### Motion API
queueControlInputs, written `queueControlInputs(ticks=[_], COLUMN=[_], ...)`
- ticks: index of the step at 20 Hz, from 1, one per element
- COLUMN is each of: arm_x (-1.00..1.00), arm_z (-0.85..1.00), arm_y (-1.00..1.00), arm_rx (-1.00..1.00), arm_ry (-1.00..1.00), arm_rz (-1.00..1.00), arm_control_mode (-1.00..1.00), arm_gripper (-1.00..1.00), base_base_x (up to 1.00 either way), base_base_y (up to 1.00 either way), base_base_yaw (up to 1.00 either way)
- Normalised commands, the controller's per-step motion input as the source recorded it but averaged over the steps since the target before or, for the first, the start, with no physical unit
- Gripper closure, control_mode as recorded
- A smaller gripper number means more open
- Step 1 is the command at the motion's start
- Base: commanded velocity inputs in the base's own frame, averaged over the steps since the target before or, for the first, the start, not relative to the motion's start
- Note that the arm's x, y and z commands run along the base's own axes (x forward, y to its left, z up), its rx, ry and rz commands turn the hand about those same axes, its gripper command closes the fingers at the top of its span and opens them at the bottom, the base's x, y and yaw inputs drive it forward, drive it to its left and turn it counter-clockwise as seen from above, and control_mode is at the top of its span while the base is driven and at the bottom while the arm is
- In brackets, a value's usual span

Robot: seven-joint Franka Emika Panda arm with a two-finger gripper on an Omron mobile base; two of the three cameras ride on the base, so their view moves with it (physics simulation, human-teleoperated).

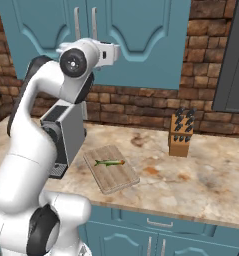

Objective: Open the cabinet, retrieve the rolling pin, and place it next to the meat on the cutting board to prepare for tenderizing.

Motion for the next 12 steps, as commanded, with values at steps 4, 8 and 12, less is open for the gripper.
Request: queueControlInputs(ticks=[4, 8, 12], arm_x=[0.5, 0.62, 0.68], arm_z=[0.0, 0.0, 0.0], arm_y=[0.0, 0.0, 0.02], arm_rx=[0.0, 0.0, 0.0], arm_ry=[0.0, 0.0, 0.0], arm_rz=[0.0, 0.0, 0.0], arm_control_mode=[-1.0, -1.0, -1.0], arm_gripper=[-1.0, -1.0, -1.0], base_base_x=[0.0, 0.0, 0.0], base_base_y=[0.0, 0.0, 0.0], base_base_yaw=[0.0, 0.0, 0.0])
